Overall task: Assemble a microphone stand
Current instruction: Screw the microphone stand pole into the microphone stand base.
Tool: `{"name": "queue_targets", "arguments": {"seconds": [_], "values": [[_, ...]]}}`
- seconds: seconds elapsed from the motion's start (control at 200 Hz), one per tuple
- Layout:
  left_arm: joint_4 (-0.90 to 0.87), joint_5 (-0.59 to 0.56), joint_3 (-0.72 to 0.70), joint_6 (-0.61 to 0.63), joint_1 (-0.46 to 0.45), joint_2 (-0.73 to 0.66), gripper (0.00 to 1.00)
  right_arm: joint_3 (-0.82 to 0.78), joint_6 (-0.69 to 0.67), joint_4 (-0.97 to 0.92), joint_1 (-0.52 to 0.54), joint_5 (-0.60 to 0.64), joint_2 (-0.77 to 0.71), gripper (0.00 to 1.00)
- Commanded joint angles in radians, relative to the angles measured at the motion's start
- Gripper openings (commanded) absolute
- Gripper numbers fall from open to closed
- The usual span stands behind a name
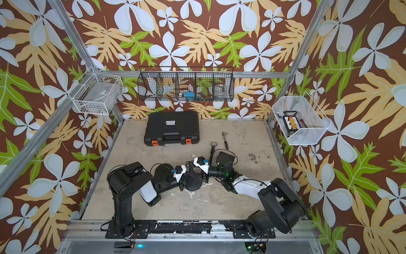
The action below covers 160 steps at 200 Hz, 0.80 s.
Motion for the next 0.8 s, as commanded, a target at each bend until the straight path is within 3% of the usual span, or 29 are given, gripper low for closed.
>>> {"name": "queue_targets", "arguments": {"seconds": [0.0,0.3,0.43,0.796], "values": [[0.059,-0.018,-0.002,-0.008,0.002,-0.004,0.07,0.011,0.006,0.044,0.0,-0.07,0.024,0.45],[0.058,-0.016,0.001,-0.013,0.003,-0.006,0.09,-0.054,0.105,0.216,0.008,0.021,0.053,0.0],[0.058,-0.013,0.003,-0.017,0.002,-0.01,0.12,-0.104,0.123,0.25,0.058,0.181,0.034,0.0],[0.056,-0.009,-0.01,-0.021,0.003,-0.046,0.3,-0.229,0.284,0.294,0.33,0.977,-0.035,0.0]]}}
